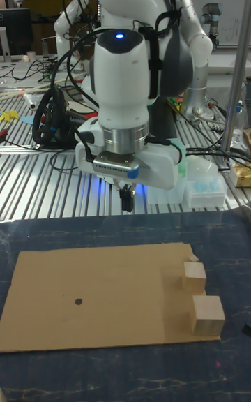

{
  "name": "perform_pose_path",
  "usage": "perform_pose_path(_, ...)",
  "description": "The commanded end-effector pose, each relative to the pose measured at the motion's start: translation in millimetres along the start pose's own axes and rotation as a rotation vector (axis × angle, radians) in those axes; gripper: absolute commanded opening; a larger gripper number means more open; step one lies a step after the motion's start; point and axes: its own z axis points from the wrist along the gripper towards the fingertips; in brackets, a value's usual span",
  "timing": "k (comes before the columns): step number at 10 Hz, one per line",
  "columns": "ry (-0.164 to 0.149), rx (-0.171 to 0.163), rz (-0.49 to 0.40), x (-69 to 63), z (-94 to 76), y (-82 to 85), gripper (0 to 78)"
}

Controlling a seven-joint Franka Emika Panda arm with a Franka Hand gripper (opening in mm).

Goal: Grab the block and place it at the designated location

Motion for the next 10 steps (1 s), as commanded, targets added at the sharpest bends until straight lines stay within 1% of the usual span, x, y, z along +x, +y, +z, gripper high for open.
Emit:
perform_pose_path(1, -0.008, 0.011, 0.015, -0.9, 0.1, 0.8, 0.0)
perform_pose_path(2, -0.014, 0.027, 0.001, -0.9, 0.1, 0.8, 0.0)
perform_pose_path(5, -0.004, 0.02, -0.065, -0.9, 0.1, 0.8, 0.0)
perform_pose_path(6, 0.014, 0.031, -0.055, -0.9, 0.1, 0.8, 0.0)
perform_pose_path(7, 0.013, 0.036, -0.051, -0.9, 0.1, 0.8, 0.0)
perform_pose_path(8, 0.02, 0.038, -0.046, -0.9, 0.1, 0.8, 0.0)
perform_pose_path(10, 0.023, 0.029, -0.033, -0.9, 0.1, 0.8, 0.0)
